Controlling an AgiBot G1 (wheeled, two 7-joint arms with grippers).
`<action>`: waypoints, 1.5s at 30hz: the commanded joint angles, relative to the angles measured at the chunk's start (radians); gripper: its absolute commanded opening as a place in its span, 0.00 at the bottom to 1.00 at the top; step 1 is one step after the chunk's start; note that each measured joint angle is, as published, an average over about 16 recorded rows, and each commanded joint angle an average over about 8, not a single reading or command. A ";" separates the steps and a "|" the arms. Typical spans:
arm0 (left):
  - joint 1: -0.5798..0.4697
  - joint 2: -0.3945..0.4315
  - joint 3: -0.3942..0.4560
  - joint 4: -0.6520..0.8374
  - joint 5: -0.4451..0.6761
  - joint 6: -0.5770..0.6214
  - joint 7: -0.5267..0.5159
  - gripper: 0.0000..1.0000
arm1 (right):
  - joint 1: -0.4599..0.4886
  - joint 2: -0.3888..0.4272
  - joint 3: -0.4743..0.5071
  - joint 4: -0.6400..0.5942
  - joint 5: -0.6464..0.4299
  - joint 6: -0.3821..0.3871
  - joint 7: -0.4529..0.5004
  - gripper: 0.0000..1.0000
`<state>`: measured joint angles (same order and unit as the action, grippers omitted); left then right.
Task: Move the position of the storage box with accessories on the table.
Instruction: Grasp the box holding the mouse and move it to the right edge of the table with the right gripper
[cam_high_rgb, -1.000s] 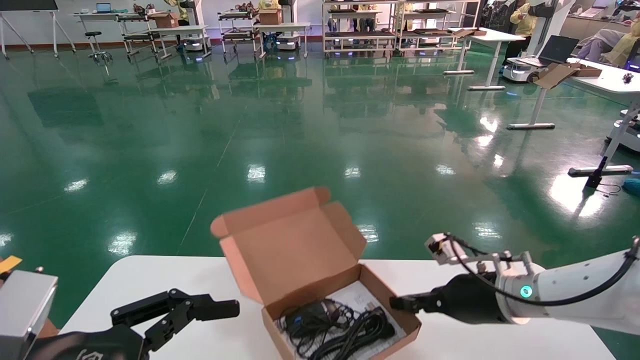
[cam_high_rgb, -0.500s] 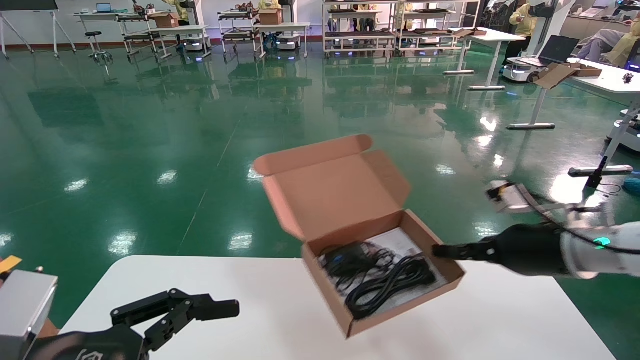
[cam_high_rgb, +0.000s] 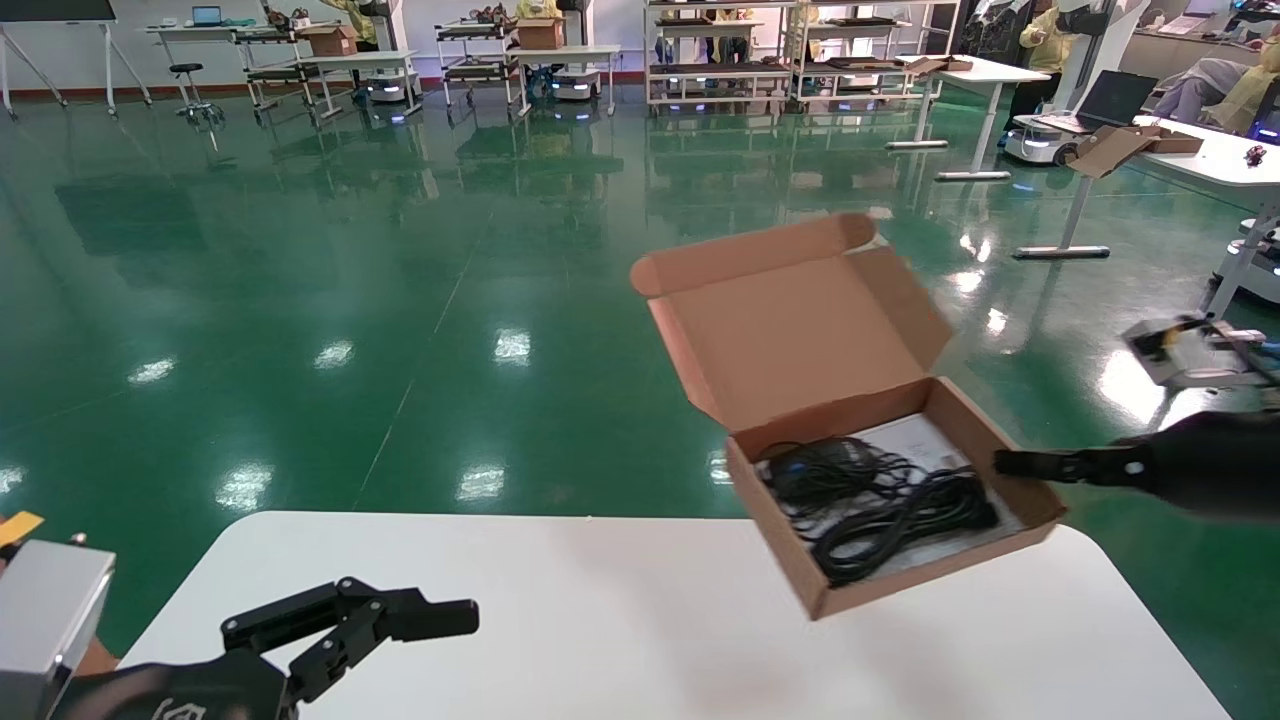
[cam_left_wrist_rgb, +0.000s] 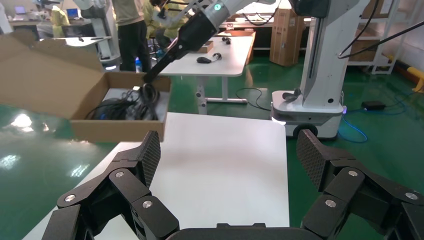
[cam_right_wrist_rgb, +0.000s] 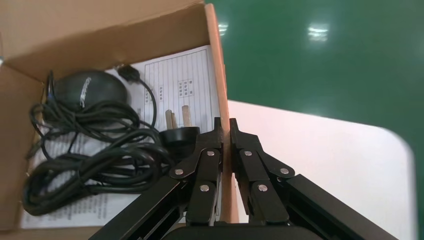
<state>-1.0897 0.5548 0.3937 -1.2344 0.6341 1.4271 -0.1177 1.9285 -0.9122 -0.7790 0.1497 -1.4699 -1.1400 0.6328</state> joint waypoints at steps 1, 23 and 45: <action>0.000 0.000 0.000 0.000 0.000 0.000 0.000 1.00 | 0.010 0.015 0.000 -0.011 -0.002 0.006 -0.012 0.00; 0.000 0.000 0.000 0.000 0.000 0.000 0.000 1.00 | 0.029 0.148 0.005 -0.133 -0.007 0.121 -0.135 0.00; 0.000 0.000 0.000 0.000 0.000 0.000 0.000 1.00 | -0.185 0.225 0.070 -0.180 0.084 0.152 -0.251 0.00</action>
<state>-1.0897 0.5548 0.3937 -1.2344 0.6341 1.4271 -0.1176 1.7434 -0.6903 -0.7082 -0.0292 -1.3842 -0.9830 0.3815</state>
